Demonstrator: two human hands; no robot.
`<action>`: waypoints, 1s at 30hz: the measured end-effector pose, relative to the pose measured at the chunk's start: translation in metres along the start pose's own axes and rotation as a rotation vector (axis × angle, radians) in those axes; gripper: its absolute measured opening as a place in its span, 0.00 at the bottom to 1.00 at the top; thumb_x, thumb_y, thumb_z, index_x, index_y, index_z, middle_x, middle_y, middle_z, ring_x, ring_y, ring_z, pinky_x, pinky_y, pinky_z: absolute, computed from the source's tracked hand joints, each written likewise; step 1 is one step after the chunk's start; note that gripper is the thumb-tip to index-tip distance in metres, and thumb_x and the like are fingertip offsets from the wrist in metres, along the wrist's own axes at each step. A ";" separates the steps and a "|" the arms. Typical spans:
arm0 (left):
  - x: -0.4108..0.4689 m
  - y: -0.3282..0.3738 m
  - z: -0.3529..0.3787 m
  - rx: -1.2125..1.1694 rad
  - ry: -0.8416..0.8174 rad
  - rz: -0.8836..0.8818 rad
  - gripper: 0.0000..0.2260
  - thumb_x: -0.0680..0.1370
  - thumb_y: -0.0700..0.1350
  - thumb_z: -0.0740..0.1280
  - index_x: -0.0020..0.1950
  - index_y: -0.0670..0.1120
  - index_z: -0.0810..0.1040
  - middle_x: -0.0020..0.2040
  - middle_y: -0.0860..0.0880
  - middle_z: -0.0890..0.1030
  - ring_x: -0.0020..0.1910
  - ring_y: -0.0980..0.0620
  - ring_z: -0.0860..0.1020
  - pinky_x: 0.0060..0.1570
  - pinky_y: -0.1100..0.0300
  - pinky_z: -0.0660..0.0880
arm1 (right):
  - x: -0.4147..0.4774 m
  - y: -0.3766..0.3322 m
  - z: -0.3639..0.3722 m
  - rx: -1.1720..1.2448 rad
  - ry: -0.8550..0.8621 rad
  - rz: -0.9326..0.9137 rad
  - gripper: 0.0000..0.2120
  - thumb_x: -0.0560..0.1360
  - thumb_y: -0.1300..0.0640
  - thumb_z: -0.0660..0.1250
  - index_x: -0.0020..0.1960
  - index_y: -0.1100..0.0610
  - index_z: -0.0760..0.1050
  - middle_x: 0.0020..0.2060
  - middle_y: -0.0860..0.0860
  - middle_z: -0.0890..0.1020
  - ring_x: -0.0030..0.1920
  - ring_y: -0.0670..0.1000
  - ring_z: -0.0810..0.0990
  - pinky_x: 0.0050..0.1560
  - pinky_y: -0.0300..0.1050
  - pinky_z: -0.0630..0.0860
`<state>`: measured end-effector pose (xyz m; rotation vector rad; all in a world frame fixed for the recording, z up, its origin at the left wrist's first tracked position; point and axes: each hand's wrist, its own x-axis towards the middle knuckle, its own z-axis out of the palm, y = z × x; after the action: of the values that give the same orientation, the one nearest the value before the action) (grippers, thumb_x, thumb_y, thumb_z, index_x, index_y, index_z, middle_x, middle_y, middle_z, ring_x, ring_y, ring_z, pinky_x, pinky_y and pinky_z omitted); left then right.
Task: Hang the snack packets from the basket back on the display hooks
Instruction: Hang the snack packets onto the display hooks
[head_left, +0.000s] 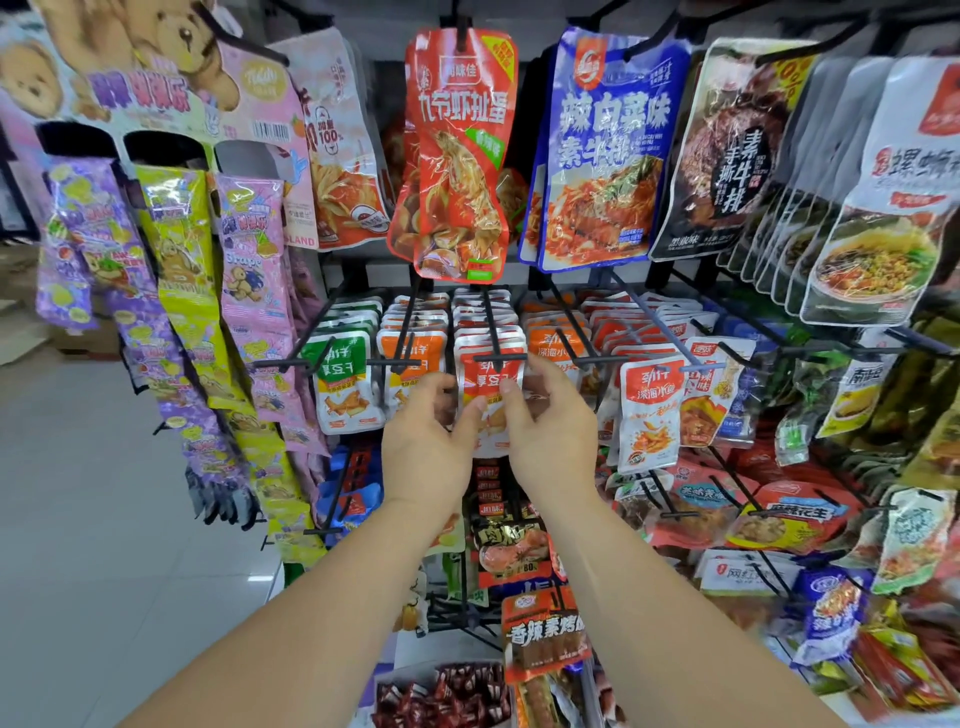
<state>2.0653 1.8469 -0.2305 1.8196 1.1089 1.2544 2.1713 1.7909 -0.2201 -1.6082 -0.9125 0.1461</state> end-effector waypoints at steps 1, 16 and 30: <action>-0.001 0.000 -0.003 0.007 -0.011 0.002 0.13 0.79 0.49 0.74 0.61 0.49 0.78 0.45 0.60 0.79 0.46 0.60 0.80 0.48 0.62 0.77 | -0.002 -0.002 -0.001 -0.004 -0.002 0.006 0.17 0.82 0.52 0.69 0.70 0.51 0.76 0.50 0.33 0.78 0.47 0.31 0.79 0.46 0.24 0.72; -0.016 0.057 -0.147 -0.089 -0.123 0.263 0.08 0.80 0.46 0.72 0.44 0.58 0.79 0.44 0.64 0.82 0.45 0.62 0.81 0.42 0.64 0.76 | -0.064 -0.122 -0.022 0.003 0.322 -0.219 0.10 0.80 0.57 0.69 0.42 0.46 0.77 0.38 0.43 0.81 0.43 0.40 0.79 0.43 0.32 0.72; 0.143 0.230 -0.273 -0.265 -0.062 0.480 0.20 0.85 0.55 0.63 0.77 0.54 0.69 0.60 0.68 0.72 0.65 0.56 0.73 0.66 0.53 0.70 | 0.034 -0.366 0.009 -0.017 0.126 -0.416 0.22 0.83 0.44 0.64 0.73 0.53 0.71 0.66 0.46 0.77 0.71 0.50 0.73 0.69 0.45 0.69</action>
<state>1.8964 1.8919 0.1125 1.9606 0.4502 1.5164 2.0169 1.8083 0.1127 -1.3929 -1.1296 -0.2507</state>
